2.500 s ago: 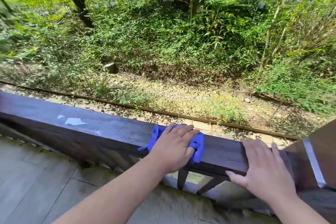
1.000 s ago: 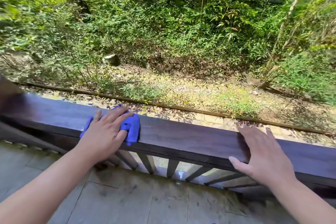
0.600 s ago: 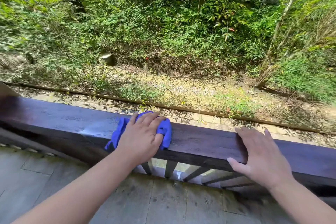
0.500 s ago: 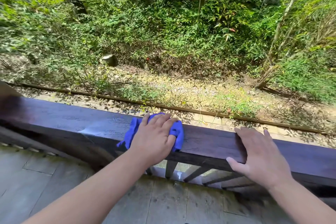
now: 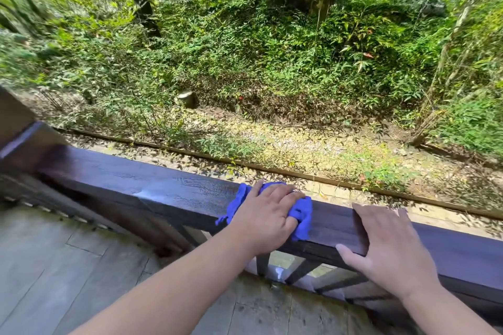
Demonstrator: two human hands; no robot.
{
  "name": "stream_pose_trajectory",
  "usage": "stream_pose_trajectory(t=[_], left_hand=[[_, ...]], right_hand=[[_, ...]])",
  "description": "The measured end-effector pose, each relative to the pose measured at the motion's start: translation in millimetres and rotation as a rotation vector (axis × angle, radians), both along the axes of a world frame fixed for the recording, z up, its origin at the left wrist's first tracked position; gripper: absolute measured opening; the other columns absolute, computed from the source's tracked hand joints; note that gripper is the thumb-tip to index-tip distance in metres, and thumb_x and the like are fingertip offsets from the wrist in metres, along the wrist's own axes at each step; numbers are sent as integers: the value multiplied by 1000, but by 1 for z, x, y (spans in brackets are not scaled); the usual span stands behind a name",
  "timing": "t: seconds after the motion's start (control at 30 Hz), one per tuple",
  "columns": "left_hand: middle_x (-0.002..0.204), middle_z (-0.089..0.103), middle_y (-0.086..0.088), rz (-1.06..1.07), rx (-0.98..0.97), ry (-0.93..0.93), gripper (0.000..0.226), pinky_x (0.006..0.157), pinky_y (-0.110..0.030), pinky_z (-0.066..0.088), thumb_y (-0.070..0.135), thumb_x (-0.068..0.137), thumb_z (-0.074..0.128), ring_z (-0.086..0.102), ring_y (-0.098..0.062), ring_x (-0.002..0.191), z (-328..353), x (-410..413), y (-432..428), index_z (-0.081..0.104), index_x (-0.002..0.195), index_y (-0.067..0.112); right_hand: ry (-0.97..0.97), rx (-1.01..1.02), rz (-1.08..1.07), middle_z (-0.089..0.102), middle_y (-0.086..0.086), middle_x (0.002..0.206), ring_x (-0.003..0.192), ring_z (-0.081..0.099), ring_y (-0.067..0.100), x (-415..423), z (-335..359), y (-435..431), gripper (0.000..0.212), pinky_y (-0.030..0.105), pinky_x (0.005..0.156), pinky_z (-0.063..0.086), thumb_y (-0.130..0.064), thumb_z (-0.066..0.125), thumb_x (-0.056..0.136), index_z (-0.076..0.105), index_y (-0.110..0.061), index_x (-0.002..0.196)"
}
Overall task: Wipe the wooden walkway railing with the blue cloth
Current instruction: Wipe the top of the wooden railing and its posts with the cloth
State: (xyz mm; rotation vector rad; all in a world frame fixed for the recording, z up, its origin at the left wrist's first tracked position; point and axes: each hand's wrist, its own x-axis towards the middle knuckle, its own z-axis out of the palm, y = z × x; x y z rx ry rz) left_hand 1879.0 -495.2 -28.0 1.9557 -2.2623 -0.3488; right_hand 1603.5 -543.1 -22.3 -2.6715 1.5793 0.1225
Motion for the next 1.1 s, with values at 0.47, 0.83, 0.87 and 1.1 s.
stream_pose_trajectory(t=[0.47, 0.83, 0.87, 1.1], left_hand=[[162, 27, 12, 62, 17, -13, 64, 124, -47, 2, 45, 89, 21, 19, -8, 148, 2, 106, 31, 28, 152, 42], [159, 33, 13, 130, -14, -47, 59, 124, -42, 9, 42, 93, 28, 25, -9, 146, -2, 272, 61, 30, 151, 41], [159, 34, 12, 149, -19, -56, 60, 124, -41, 10, 43, 92, 26, 26, -9, 145, -2, 291, 65, 31, 151, 40], [157, 37, 11, 265, -22, -74, 65, 123, -41, 10, 46, 88, 22, 29, -9, 144, -1, 427, 90, 35, 151, 36]], right_hand=[[52, 43, -50, 53, -2, 147, 140, 43, 22, 5, 1, 1, 99, 52, 127, 9, -88, 27, 77, 41, -26, 153], [-36, 62, 48, 42, -3, 154, 143, 34, 22, 208, 14, 42, 97, 54, 123, 19, -88, 34, 77, 28, -30, 154], [-28, 66, 59, 38, -3, 157, 147, 30, 23, 225, 11, 46, 98, 54, 125, 14, -89, 31, 77, 25, -31, 155], [2, 28, 0, 38, -2, 159, 147, 31, 24, 265, 2, 53, 102, 52, 126, 13, -92, 30, 75, 24, -31, 157]])
